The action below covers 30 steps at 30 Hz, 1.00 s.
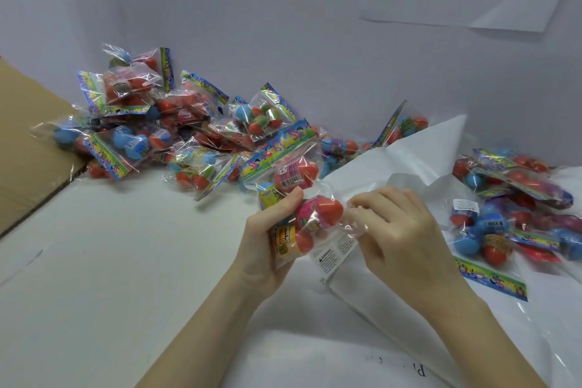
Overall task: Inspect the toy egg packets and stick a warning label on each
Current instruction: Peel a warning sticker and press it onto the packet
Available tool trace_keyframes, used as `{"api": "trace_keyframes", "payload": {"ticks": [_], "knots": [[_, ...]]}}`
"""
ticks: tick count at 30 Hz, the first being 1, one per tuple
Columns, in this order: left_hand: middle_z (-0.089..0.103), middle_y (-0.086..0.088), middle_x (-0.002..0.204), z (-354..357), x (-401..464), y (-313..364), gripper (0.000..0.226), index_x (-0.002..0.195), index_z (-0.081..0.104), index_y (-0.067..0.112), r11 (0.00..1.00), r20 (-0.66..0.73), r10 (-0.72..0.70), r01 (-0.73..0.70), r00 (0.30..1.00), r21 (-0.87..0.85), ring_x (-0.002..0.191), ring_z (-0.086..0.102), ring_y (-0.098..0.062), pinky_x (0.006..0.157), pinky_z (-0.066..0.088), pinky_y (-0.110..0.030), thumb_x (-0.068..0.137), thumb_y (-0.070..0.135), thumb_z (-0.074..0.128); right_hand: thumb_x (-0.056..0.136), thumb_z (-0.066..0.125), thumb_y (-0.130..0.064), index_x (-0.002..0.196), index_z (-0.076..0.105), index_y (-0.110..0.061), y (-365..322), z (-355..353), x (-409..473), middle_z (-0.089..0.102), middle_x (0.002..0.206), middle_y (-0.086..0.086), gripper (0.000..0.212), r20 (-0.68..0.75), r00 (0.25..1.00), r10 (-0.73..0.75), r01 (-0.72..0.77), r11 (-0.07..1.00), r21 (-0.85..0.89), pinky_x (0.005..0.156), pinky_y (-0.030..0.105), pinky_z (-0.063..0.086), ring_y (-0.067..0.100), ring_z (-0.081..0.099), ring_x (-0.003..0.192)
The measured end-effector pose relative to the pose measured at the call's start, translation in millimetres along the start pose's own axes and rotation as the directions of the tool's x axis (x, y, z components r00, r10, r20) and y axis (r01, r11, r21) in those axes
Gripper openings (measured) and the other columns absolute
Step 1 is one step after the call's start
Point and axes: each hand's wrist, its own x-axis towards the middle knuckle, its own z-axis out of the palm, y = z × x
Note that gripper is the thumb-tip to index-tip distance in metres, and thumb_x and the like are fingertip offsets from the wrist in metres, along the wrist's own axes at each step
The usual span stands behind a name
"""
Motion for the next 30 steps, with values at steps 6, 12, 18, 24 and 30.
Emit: {"api": "trace_keyframes", "payload": {"ticks": [6, 12, 18, 24, 30], "knots": [[0.067, -0.003, 0.065, 2, 0, 0, 0.014, 0.065, 0.073, 0.018, 0.997, -0.043, -0.06, 0.058, 0.997, -0.057, 0.058, 0.064, -0.013, 0.06, 0.053, -0.025, 0.067, 0.028, 0.062, 0.077, 0.045, -0.002, 0.066, 0.067, -0.007, -2, -1, 1, 0.067, 0.07, 0.004, 0.024, -0.015, 1.0, -0.014, 0.014, 1.0, -0.017, 0.058, 0.033, 0.046, 0.028, 0.062, 0.065], [0.07, -0.004, 0.072, 0, 1, 0, 0.017, 0.07, 0.075, 0.015, 0.993, -0.07, -0.086, 0.08, 0.994, -0.091, 0.063, 0.066, -0.015, 0.067, 0.055, -0.027, 0.059, 0.028, 0.071, 0.081, 0.055, -0.007, 0.071, 0.069, -0.007, -2, -2, 0, 0.068, 0.074, 0.003, 0.017, -0.023, 0.998, -0.05, 0.049, 0.998, -0.045, 0.064, 0.03, 0.039, 0.026, 0.058, 0.068], [0.074, -0.003, 0.075, 2, 1, 0, 0.027, 0.071, 0.077, 0.015, 0.99, -0.149, -0.09, 0.072, 0.985, -0.122, 0.065, 0.07, -0.015, 0.061, 0.058, -0.025, 0.052, 0.032, 0.07, 0.065, 0.075, 0.003, 0.069, 0.07, -0.006, -4, 0, 0, 0.07, 0.076, 0.007, 0.011, -0.051, 0.996, -0.07, 0.067, 0.995, -0.068, 0.065, 0.031, 0.039, 0.027, 0.063, 0.065], [0.072, 0.0, 0.07, 4, 2, 3, 0.018, 0.069, 0.076, 0.015, 0.988, -0.221, -0.04, 0.006, 0.974, -0.152, 0.058, 0.068, -0.01, 0.055, 0.056, -0.02, 0.064, 0.028, 0.065, 0.062, 0.067, 0.0, 0.068, 0.064, -0.006, -6, -2, -1, 0.068, 0.082, 0.005, 0.01, 0.054, 0.997, 0.056, -0.06, 0.995, 0.081, 0.071, 0.031, 0.041, 0.023, 0.062, 0.077], [0.074, 0.002, 0.08, 0, 5, 11, 0.024, 0.08, 0.074, 0.02, 0.99, -0.337, 0.099, -0.06, 0.936, 0.125, 0.068, 0.069, -0.009, 0.06, 0.054, -0.022, 0.061, 0.034, 0.07, 0.069, 0.049, -0.026, 0.083, 0.053, -0.006, -5, -9, 0, 0.057, 0.082, 0.005, 0.025, 0.129, 0.945, 0.301, -0.326, 0.902, 0.283, 0.073, 0.033, 0.035, 0.012, 0.044, 0.08]]}}
